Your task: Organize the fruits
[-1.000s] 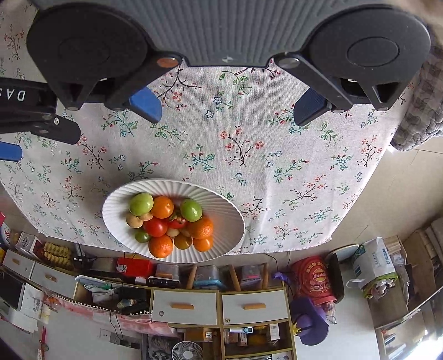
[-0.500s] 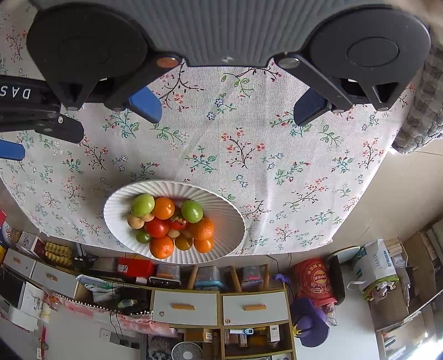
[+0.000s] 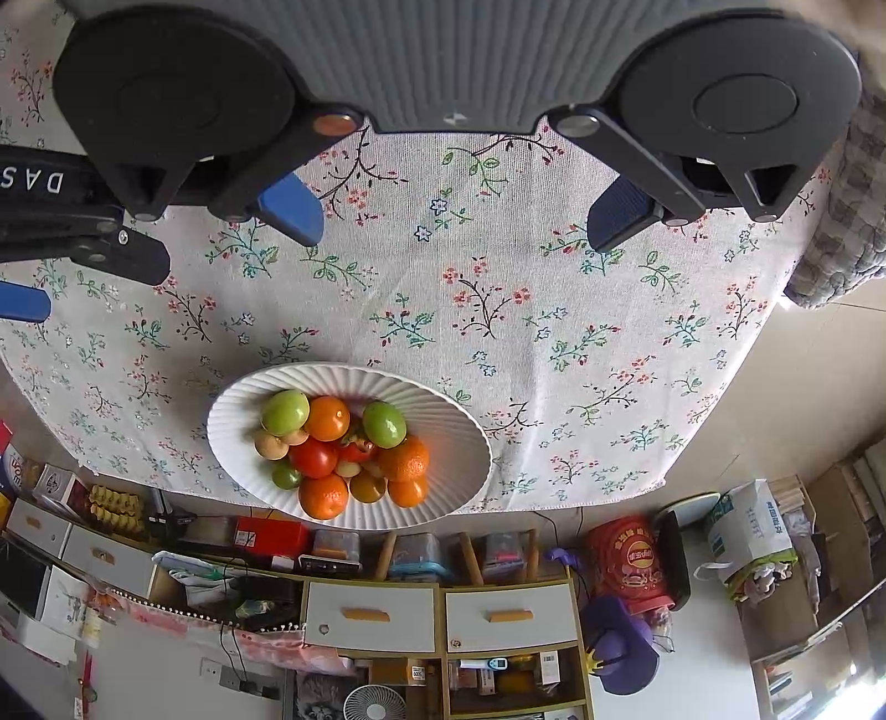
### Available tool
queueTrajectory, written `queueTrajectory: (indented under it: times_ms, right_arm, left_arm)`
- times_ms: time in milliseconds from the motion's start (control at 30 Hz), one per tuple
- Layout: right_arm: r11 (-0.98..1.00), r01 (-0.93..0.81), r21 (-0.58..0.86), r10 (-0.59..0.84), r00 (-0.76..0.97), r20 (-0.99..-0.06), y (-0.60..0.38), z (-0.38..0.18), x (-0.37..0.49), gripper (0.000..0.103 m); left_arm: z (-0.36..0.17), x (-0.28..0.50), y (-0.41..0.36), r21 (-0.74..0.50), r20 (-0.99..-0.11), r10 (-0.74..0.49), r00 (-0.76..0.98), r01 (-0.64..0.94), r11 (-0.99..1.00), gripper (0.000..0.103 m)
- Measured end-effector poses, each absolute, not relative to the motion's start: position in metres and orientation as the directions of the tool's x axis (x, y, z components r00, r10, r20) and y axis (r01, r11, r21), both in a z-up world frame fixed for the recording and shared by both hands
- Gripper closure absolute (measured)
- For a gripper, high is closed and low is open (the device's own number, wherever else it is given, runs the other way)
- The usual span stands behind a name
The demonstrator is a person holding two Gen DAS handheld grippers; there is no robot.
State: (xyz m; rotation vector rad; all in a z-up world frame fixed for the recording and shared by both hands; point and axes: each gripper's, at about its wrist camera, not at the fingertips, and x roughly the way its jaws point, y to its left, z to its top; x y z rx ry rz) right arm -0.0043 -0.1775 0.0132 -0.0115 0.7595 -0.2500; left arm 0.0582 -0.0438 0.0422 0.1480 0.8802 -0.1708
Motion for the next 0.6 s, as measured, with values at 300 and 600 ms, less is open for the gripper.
queueTrajectory:
  times_ms: [300,600]
  right_arm:
    - [0.97,0.221,-0.101,-0.23,0.698,-0.678,-0.1777,0.0137,-0.0039,0.001]
    - [0.969,0.223,-0.111,-0.238,0.699,-0.674,-0.1798,0.0098,-0.0052,0.001]
  left_arm:
    - [0.0409,0.0574,-0.0433,0.061,-0.772,-0.083,0.63,0.204,0.977,0.005]
    - [0.0367,0.0551,-0.0408,0.071,-0.77,-0.074,0.634,0.2,0.977,0.005]
